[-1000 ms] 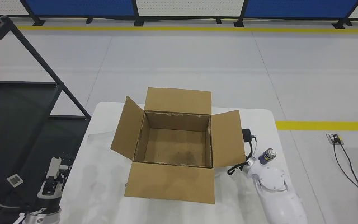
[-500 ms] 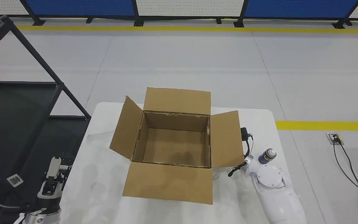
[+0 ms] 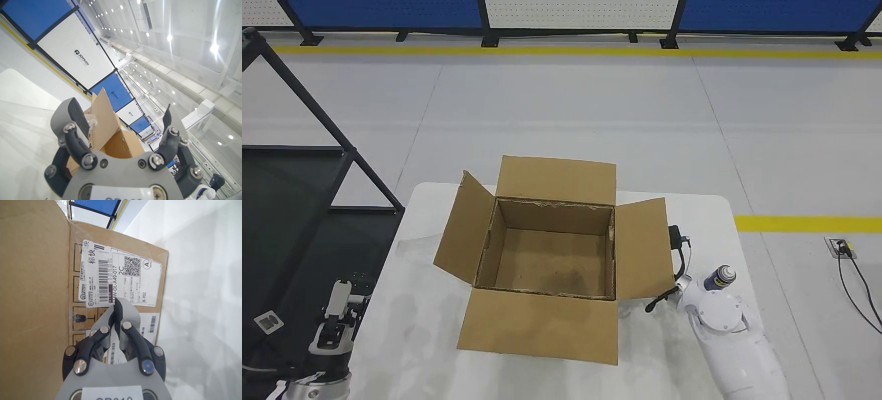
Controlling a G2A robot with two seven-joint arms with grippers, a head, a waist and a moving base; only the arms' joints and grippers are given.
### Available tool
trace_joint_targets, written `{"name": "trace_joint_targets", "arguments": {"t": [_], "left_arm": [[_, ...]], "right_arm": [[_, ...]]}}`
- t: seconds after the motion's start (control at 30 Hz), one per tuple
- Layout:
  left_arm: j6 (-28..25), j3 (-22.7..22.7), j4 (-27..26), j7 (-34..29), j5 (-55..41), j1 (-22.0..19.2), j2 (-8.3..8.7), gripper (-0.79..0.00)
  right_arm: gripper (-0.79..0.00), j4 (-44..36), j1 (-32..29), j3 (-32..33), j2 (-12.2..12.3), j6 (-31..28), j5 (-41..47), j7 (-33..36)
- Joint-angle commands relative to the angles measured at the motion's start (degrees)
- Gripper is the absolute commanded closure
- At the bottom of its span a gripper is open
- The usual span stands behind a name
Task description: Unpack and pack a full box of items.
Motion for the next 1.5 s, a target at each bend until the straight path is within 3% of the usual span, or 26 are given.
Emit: {"name": "trace_joint_targets", "arguments": {"t": [0.0, 0.3, 0.57, 0.6, 0.63, 0.67, 0.77, 1.47], "left_arm": [[0.0, 0.0, 0.0, 0.0, 0.0, 0.0, 0.00, -0.785], [0.0, 0.0, 0.0, 0.0, 0.0, 0.0, 0.00, -0.785], [0.0, 0.0, 0.0, 0.0, 0.0, 0.0, 0.00, -0.785], [0.0, 0.0, 0.0, 0.0, 0.0, 0.0, 0.00, -0.785], [0.0, 0.0, 0.0, 0.0, 0.0, 0.0, 0.00, -0.785], [0.0, 0.0, 0.0, 0.0, 0.0, 0.0, 0.00, -0.785], [0.0, 0.0, 0.0, 0.0, 0.0, 0.0, 0.00, -0.785], [0.0, 0.0, 0.0, 0.0, 0.0, 0.0, 0.00, -0.785]], "right_arm": [[0.000, 0.0, 0.1, -0.3, 0.0, 0.1, 0.1, -0.2], [0.000, -3.1, -1.8, 2.0, 1.2, 0.0, -1.4, -3.1], [0.000, -16.8, -10.6, 8.9, 3.3, 2.6, -5.4, -5.6], [-0.203, -18.8, -11.9, 9.8, 3.5, 3.2, -6.1, -5.9], [-0.640, -20.7, -13.2, 10.6, 3.8, 4.2, -7.1, -6.3], [-0.785, -22.8, -14.5, 11.4, 4.0, 5.3, -8.2, -7.0], [-0.785, -28.2, -17.7, 12.5, 4.3, 9.1, -11.7, -9.4], [-0.785, -28.2, -17.7, 12.5, 4.3, 9.1, -11.7, -9.4]]}}
